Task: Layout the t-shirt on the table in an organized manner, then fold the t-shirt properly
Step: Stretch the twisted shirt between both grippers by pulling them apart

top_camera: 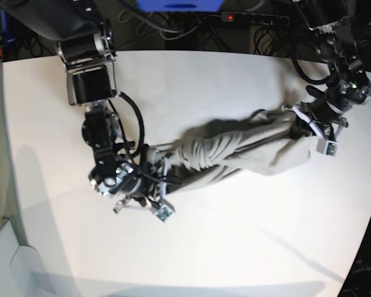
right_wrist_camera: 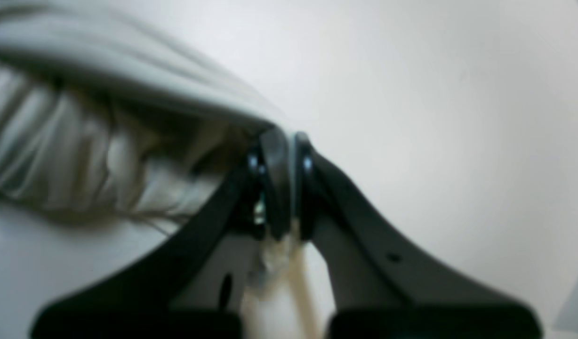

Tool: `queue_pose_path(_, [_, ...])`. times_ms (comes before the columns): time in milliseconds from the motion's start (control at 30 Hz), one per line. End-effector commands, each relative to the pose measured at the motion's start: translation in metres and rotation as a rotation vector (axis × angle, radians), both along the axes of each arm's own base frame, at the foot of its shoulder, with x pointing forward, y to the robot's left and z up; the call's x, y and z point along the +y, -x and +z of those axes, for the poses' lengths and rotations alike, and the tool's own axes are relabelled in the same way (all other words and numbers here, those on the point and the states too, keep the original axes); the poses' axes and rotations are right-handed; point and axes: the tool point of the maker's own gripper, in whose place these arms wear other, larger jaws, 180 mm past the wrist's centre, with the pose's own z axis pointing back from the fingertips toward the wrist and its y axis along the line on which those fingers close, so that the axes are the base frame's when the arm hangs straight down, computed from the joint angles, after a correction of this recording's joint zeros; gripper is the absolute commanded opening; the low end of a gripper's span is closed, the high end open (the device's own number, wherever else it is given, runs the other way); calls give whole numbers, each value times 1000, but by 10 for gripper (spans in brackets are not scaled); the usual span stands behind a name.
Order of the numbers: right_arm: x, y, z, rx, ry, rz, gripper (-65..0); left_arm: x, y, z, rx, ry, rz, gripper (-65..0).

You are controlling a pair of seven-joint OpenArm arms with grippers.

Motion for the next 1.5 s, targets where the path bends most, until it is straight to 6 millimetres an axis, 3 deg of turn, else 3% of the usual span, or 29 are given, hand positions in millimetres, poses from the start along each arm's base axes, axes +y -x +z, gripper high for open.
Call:
queue_pose_path(0, [1,-17,24,-69,-22,-12,-639,1,-11,17,-62,4,-3,-647])
queue_pose_path(100, [1,-19,26,-74,-22,-14,-565,-1,-12,19,-70,6,-7,-648])
queue_pose_path(233, [-12,-19,31,-74,23,-30,-373,-2,-11,17,-66,8,-6,-648])
queue_pose_path(333, [-14,-18,47,-110,39,-35,-296,-1,-10,17,-63,6,-7,-648])
queue_pose_path(500, [-1,-4,72,-140,41,-43,-300,-1,-9,16,-61,5,-7,-648])
queue_pose_path(567, [4,5,72,-122,40,-48,-300,-1,-9,16,-61,5,-7,-648])
queue_pose_path(733, [31,32,57,-56,-13,-33,-332,-3,-9,16,-61,10,-6,-648])
queue_pose_path(867, [43,45,46,-24,-19,-10,-393,-3,-9,16,-61,11,-6,-648])
queue_pose_path(1000, [52,56,38,-5,-17,21,-402,-3,-9,16,-61,11,-6,-648])
queue_pose_path(1267, [80,64,18,70,-115,82,-402,-5,-4,12,-50,19,-7,-648])
queue_pose_path(1467, [86,59,16,79,-138,96,-402,-5,-3,11,-46,16,-7,-648])
